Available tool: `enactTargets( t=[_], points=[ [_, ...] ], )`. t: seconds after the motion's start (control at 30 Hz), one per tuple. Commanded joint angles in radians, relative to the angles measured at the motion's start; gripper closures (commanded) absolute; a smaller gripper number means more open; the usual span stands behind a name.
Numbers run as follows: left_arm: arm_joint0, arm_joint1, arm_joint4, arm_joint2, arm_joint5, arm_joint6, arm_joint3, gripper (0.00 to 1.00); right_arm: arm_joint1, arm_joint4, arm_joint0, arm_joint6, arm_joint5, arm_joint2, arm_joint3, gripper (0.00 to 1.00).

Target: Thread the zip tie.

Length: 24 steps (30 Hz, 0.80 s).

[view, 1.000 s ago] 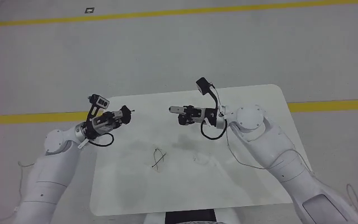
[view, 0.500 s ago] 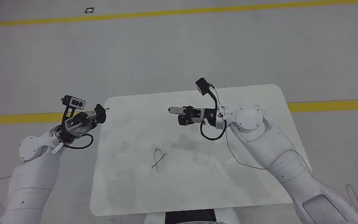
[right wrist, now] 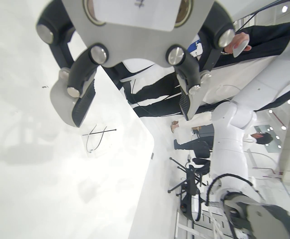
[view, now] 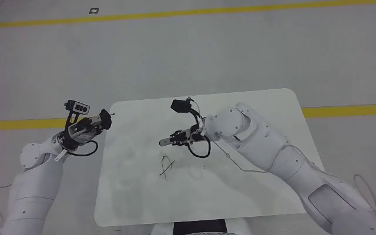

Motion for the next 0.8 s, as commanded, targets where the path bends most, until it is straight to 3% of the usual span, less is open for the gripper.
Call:
enactTargets(
  t=[0.0,0.03,0.77],
  points=[
    [0.0,0.0,0.0,0.0,0.0,0.0,0.0,1.0,-0.01,-0.035,0.025,-0.009,-0.002,-0.026,0.029,0.0],
    [0.0,0.0,0.0,0.0,0.0,0.0,0.0,1.0,-0.01,-0.073,0.034,-0.017,0.002,-0.033,0.037,0.0],
    [0.0,0.0,0.0,0.0,0.0,0.0,0.0,1.0,-0.01,-0.073,0.034,-0.017,0.002,-0.033,0.037,0.0]
  ],
)
